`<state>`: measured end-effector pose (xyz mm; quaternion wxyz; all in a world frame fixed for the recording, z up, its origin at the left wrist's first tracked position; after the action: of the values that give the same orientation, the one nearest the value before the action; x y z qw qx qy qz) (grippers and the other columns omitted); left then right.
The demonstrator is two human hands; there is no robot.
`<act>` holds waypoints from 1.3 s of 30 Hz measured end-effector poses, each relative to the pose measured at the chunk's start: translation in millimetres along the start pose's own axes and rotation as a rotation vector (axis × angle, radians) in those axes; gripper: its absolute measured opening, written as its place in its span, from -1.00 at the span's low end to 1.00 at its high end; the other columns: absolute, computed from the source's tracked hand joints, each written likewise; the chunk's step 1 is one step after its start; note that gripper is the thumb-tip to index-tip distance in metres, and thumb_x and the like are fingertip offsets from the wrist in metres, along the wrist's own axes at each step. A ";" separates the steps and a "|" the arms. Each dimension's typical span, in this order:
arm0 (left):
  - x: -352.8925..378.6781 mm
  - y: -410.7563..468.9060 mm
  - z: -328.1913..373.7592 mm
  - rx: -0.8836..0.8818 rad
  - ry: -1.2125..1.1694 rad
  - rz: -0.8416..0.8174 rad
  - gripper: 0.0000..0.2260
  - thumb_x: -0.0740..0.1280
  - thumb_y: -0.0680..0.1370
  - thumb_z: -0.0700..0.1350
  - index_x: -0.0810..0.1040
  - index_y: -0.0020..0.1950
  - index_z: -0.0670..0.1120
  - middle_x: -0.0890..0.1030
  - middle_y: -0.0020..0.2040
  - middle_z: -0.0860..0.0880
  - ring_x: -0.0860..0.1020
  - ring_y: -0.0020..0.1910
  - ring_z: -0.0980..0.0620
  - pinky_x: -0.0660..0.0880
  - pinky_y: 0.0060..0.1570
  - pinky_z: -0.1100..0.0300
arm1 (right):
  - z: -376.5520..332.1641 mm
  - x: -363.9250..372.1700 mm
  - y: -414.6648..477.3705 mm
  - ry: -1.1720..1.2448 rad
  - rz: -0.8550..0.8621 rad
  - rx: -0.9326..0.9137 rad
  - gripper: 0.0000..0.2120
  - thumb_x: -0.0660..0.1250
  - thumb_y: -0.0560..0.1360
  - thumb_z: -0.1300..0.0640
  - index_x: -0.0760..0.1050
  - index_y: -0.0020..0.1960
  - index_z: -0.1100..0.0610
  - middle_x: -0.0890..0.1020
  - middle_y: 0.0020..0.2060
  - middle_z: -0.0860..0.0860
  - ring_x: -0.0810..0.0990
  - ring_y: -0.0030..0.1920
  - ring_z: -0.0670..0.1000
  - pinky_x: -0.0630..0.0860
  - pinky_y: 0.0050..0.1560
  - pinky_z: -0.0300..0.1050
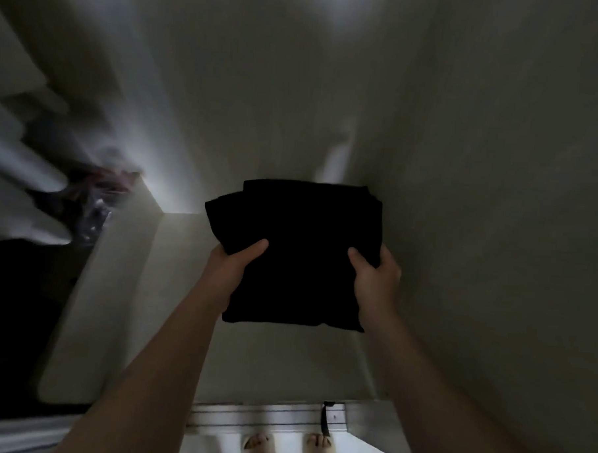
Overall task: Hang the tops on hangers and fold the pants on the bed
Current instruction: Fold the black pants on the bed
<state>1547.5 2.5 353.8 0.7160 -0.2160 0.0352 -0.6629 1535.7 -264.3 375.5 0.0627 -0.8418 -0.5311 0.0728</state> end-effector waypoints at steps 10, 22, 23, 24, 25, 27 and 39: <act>3.7 145.2 -28.6 0.161 0.730 0.386 -0.23 0.49 0.49 0.02 0.20 0.59 -0.12 0.39 0.48 -0.21 0.39 0.43 -0.22 0.32 0.44 -0.11 | 68.4 35.6 125.4 -0.549 0.056 0.061 -0.31 0.40 0.54 0.09 0.18 0.58 0.14 0.34 0.51 0.14 0.33 0.47 0.18 0.29 0.42 -0.04; 41.3 217.3 -96.4 0.496 1.470 0.183 -0.40 0.04 0.64 0.29 -0.02 0.65 0.19 -0.07 0.67 -0.06 -0.07 0.61 -0.34 -0.05 0.55 -0.25 | 136.9 98.4 169.0 -1.393 -0.072 -0.296 -0.31 -0.09 0.62 -0.25 -0.09 0.63 0.07 -0.15 0.61 0.20 0.02 0.59 0.24 0.22 0.48 0.27; 40.6 221.8 -102.6 0.487 1.464 0.185 -0.40 0.04 0.64 0.29 -0.03 0.64 0.20 -0.07 0.67 -0.06 -0.06 0.60 -0.34 -0.04 0.54 -0.25 | 144.0 99.8 173.2 -1.409 -0.072 -0.288 -0.30 -0.12 0.62 -0.26 -0.10 0.63 0.08 -0.16 0.61 0.21 0.03 0.59 0.24 0.24 0.47 0.28; 40.3 225.7 -108.1 0.481 1.463 0.186 -0.40 0.03 0.63 0.30 -0.05 0.64 0.20 -0.07 0.67 -0.07 -0.06 0.60 -0.35 -0.03 0.54 -0.25 | 149.8 101.1 177.2 -1.421 -0.070 -0.283 -0.30 -0.13 0.61 -0.26 -0.09 0.63 0.09 -0.16 0.61 0.22 0.05 0.58 0.25 0.25 0.46 0.28; 40.8 229.9 -111.8 0.481 1.467 0.185 -0.39 0.03 0.63 0.31 -0.06 0.64 0.20 -0.08 0.67 -0.07 -0.06 0.60 -0.35 -0.04 0.54 -0.25 | 153.6 102.9 181.7 -1.435 -0.073 -0.275 -0.29 -0.13 0.61 -0.27 -0.08 0.63 0.09 -0.15 0.61 0.22 0.07 0.57 0.26 0.26 0.45 0.28; 41.4 237.4 -113.9 0.462 1.466 0.172 -0.39 0.03 0.63 0.31 -0.08 0.64 0.20 -0.10 0.67 -0.07 -0.09 0.61 -0.34 -0.07 0.54 -0.25 | 158.5 106.2 190.1 -1.447 -0.106 -0.232 -0.29 -0.15 0.59 -0.28 -0.10 0.63 0.07 -0.17 0.61 0.21 0.06 0.58 0.26 0.24 0.46 0.29; 24.7 183.5 -109.4 0.139 1.501 -0.088 -0.27 0.19 0.60 0.28 -0.19 0.62 0.26 -0.19 0.66 0.02 -0.08 0.62 -0.23 0.09 0.52 -0.25 | 144.1 81.3 145.9 -1.434 -0.451 0.011 -0.23 0.05 0.63 -0.27 -0.35 0.61 -0.09 -0.33 0.59 0.10 -0.16 0.60 0.25 0.01 0.53 0.31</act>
<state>1685.0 -45.0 195.4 0.4847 0.3381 0.4629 -0.6607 1672.1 -249.2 202.8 -0.2809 -0.4582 -0.6011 0.5914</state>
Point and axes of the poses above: each hand's wrist, its own y-axis towards the middle knuckle, its own x-axis out of the palm, z = x × y, the point moved 7 cm from there along y, towards the middle knuckle
